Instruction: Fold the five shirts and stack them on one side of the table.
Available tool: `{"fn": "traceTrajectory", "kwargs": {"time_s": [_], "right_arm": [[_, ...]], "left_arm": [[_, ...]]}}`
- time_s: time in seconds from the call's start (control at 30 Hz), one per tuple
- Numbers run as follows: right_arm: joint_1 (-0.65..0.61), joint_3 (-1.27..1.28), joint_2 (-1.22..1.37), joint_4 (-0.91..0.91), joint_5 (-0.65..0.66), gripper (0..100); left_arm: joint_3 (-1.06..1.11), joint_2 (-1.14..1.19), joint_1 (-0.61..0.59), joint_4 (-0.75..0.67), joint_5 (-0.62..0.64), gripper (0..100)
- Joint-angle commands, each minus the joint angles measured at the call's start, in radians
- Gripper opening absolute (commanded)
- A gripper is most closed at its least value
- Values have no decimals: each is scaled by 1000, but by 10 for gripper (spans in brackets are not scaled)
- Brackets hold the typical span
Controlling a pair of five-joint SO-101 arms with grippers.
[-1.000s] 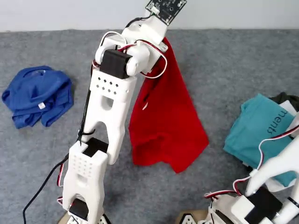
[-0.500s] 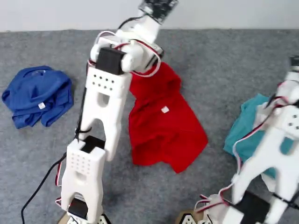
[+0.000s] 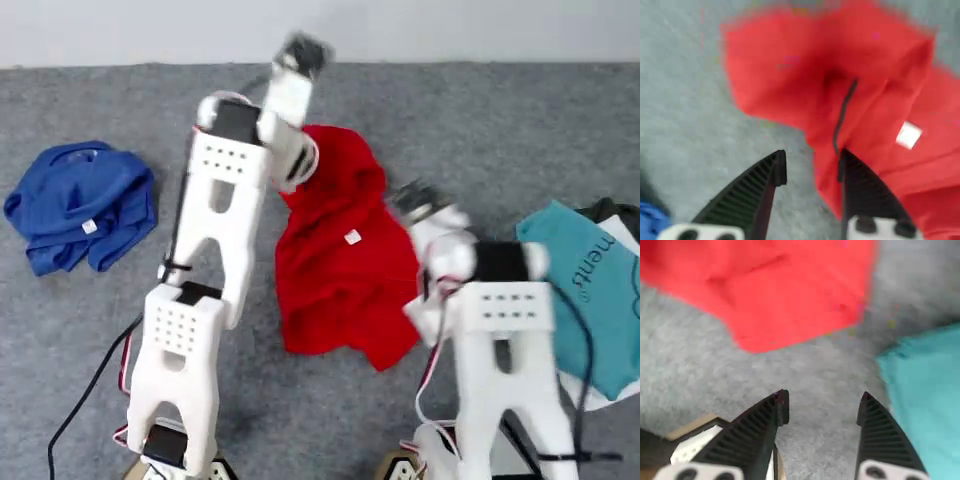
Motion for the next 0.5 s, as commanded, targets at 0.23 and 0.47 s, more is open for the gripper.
{"fn": "traceTrajectory", "kwargs": {"time_s": [0.23,0.47], "right_arm": [[-317,80,62,-87,9,231],[-381,160,168,-139,15,230]], "left_arm": [[134,130,3,21,8,86],[134,163,-9,20,-61,86]]}}
